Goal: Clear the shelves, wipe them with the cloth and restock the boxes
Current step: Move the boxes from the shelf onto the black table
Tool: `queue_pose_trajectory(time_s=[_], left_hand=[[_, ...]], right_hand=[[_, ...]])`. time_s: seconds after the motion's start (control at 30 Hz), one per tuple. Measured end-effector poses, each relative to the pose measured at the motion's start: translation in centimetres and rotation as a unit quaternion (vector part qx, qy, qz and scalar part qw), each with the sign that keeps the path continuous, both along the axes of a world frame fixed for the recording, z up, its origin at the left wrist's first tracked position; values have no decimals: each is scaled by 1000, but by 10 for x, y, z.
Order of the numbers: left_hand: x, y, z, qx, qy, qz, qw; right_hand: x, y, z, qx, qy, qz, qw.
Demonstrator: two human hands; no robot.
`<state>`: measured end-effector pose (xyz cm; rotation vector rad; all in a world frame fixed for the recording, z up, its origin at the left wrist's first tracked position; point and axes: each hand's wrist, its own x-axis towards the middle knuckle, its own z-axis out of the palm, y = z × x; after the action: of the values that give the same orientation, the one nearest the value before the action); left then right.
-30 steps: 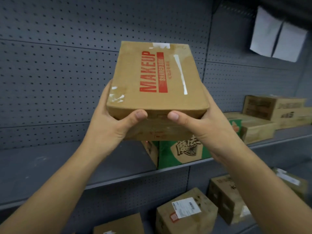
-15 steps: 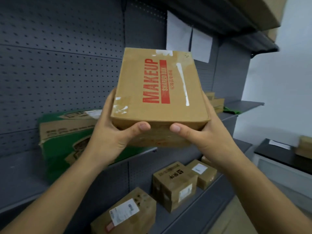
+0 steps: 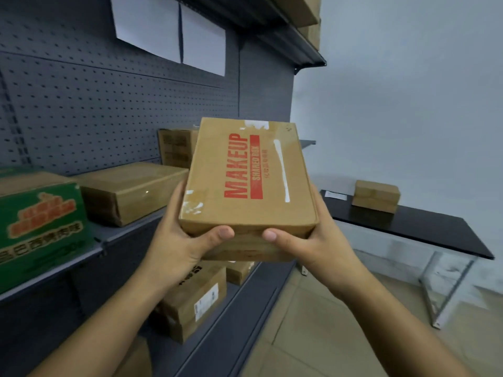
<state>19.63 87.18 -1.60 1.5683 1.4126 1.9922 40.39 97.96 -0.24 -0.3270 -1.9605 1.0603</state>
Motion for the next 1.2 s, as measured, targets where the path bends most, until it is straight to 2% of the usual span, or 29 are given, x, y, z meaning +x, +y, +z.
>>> queue_pose_trajectory(time_s=[0.43,0.63,0.83,1.2], left_hand=[[42,185,-51,-48,-5,-142,989],[50,265,-69,-83,-14,-215,973],[80,345,-78,-118,-14,-263,957],[158,507,-96,-114,13,-306,945]], right_hand=[[62,124,-44,-37,-42,-147,988],[78,174,-57,-48,-55,-211,975],[108,229,-67,-74,-43,-260,962],[189,375,-88,-85,-43,-303,948]])
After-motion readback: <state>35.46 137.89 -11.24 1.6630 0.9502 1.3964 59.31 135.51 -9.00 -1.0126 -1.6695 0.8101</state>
